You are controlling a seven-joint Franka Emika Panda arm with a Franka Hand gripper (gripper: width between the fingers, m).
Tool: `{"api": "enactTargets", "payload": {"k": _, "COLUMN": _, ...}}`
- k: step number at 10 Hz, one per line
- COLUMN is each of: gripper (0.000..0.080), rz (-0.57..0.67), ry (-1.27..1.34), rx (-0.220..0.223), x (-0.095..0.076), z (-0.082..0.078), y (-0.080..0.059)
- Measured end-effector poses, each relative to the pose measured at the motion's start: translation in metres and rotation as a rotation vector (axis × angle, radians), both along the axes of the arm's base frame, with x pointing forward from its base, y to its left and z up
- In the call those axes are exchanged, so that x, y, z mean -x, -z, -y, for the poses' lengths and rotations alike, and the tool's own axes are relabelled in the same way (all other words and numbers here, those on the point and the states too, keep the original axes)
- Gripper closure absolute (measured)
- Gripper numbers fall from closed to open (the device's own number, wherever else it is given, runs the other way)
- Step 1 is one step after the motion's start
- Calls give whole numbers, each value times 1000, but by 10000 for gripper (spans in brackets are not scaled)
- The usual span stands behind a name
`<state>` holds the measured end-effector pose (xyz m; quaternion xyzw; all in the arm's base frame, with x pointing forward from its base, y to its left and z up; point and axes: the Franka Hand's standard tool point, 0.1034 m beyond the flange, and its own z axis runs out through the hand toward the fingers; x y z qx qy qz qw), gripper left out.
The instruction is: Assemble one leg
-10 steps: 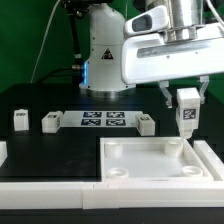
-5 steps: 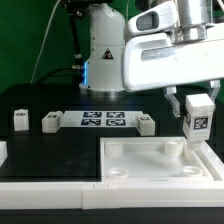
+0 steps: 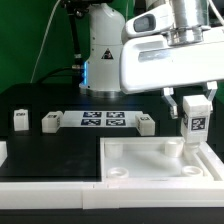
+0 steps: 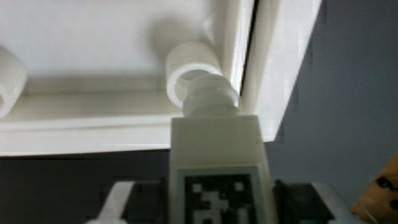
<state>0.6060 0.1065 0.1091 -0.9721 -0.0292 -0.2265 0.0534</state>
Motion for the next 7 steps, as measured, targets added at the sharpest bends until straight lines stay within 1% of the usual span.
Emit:
{"api": "enactTargets", "payload": {"k": 1, "gripper": 511, "rz": -2, "ry": -5, "rx": 5, "x": 0, "z": 2, "y": 4}}
{"api": "enactTargets", "payload": {"k": 2, "gripper": 511, "rz": 29, "ry": -4, "rx": 8, "x": -4, "z": 3, "y": 4}}
{"api": "enactTargets", "payload": {"k": 4, "gripper": 511, "rz": 37, "ry": -3, "rx": 11, "x": -5, "z": 5, "y": 7}}
{"api": "enactTargets", "payload": {"k": 5, "gripper": 511, "rz": 41, "ry": -2, "rx": 12, "x": -5, "z": 5, "y": 11}}
{"api": "enactTargets", "payload": {"k": 6, "gripper": 511, "rz": 91, "ry": 6, "rx": 15, "x": -6, "z": 7, "y": 15}}
{"api": "enactTargets", "payload": {"k": 7, "gripper": 511, "rz": 87, "ry": 5, "rx": 16, "x": -4, "z": 5, "y": 21}}
